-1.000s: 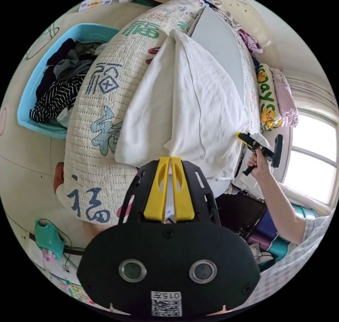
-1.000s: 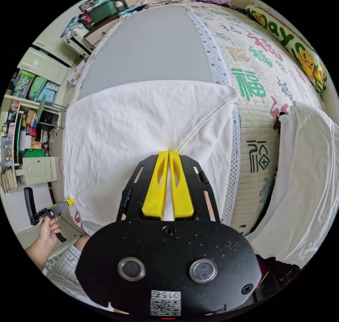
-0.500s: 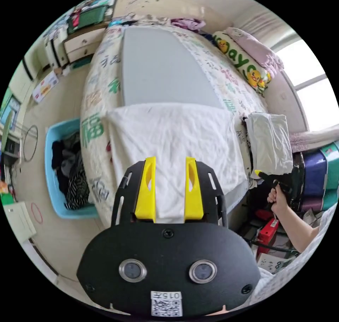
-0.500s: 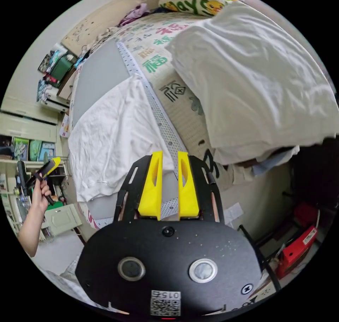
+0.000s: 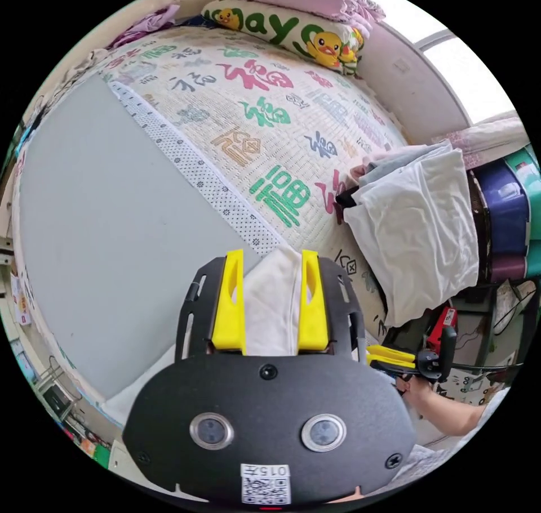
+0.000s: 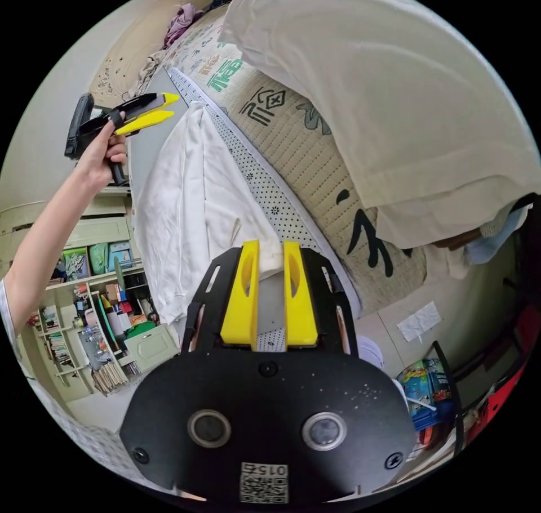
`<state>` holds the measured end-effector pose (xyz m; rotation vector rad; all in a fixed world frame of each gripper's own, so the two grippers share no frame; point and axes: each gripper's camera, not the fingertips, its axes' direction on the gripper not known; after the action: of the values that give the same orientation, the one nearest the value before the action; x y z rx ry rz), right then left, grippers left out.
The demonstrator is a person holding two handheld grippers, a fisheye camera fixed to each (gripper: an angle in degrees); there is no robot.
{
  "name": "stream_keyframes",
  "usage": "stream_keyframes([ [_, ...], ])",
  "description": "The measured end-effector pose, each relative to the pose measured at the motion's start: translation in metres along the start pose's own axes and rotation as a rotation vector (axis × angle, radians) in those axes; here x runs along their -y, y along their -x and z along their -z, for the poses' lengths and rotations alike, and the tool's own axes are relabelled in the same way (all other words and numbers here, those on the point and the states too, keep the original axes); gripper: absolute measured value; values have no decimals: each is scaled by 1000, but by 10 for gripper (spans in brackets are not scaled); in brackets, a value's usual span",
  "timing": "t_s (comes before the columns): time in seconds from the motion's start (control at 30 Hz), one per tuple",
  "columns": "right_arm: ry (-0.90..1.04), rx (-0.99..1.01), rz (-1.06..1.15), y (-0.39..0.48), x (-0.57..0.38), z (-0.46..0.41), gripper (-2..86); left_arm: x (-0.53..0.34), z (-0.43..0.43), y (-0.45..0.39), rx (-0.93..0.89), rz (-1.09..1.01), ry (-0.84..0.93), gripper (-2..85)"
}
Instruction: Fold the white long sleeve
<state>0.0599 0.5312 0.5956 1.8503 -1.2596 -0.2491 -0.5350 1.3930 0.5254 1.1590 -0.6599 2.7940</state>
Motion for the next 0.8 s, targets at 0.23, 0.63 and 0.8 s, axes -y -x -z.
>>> stream_keyframes([
  [0.23,-9,-20,79,-11,-11,2,7,53,-41,-22,51,-79,134,40],
  [0.63,-271,-194,159,-13,-49,103,6,51,47,-14,-424,-166,-255,5],
  [0.8,-220,-102,367,41,-81,113,38,-22,80,42,-512,-155,-384,3],
])
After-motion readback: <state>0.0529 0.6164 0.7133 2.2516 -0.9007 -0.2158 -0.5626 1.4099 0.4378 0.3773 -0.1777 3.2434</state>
